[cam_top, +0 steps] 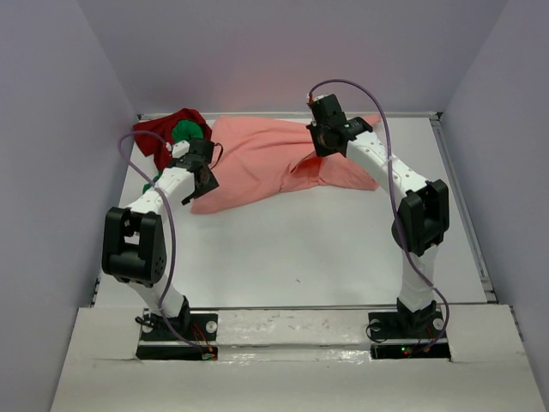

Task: Fold and stack the t-shirts
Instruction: Flatten the tshirt out

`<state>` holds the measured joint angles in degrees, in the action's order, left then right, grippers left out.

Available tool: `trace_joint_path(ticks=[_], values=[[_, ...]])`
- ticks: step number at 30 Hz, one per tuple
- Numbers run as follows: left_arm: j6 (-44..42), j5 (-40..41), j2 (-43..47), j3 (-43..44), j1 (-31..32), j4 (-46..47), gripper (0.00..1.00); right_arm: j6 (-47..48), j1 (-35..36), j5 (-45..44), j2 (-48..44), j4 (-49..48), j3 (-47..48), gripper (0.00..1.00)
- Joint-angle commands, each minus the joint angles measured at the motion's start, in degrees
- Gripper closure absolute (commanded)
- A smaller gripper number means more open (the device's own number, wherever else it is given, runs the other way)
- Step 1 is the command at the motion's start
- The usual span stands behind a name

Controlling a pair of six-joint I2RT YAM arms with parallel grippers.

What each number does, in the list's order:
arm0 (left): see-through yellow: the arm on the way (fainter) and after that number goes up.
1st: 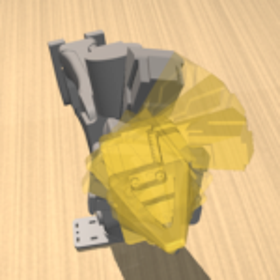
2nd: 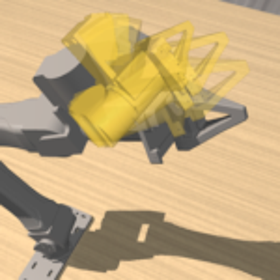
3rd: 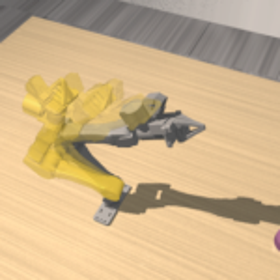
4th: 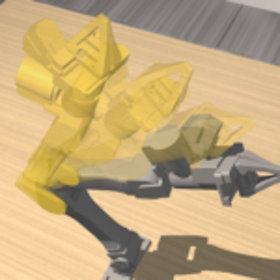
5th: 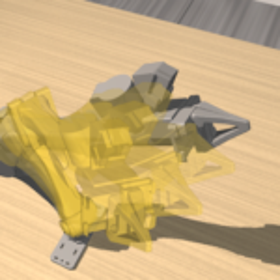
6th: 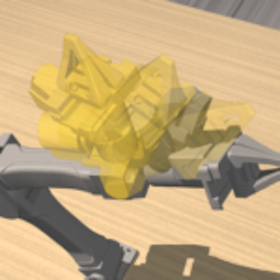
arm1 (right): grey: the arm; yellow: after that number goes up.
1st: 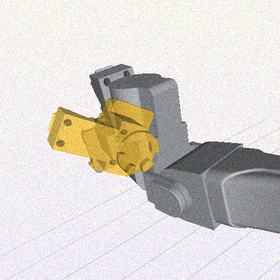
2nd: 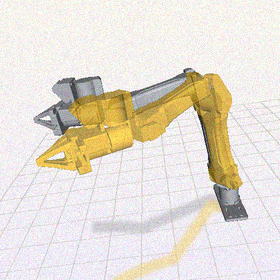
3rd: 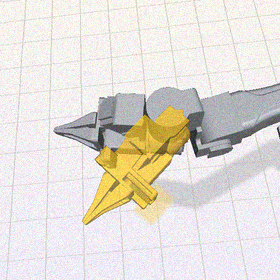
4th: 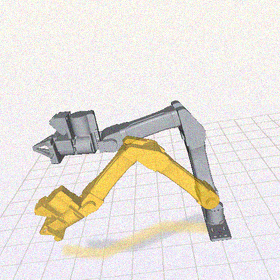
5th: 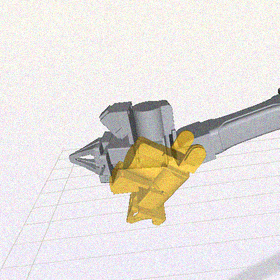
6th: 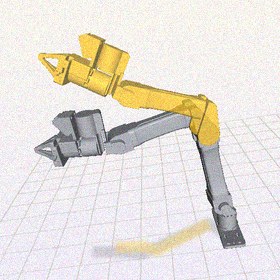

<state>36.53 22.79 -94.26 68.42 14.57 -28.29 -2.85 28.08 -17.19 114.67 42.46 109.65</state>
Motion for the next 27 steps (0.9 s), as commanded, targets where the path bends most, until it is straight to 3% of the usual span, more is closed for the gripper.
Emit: trace_joint_path(ticks=[1,15,24,27], values=[[0.91,-1.16,0.13,-1.80,-1.65,-0.36,0.25,0.21,-0.57,0.93,-2.44,-1.59,-0.49,1.00],[-0.15,-14.51,-3.91,-7.16,-8.94,6.14,0.27,0.48,-1.62,0.67,-4.98,-1.50,-0.75,1.00],[-0.24,-14.26,-3.57,-9.71,-10.87,7.20,0.28,0.48,-1.62,0.93,-5.34,-1.33,-0.83,1.00],[-0.32,-14.44,-4.00,-10.06,-11.23,7.73,0.33,0.22,-1.62,1.11,-5.51,-1.32,-0.66,1.00]])
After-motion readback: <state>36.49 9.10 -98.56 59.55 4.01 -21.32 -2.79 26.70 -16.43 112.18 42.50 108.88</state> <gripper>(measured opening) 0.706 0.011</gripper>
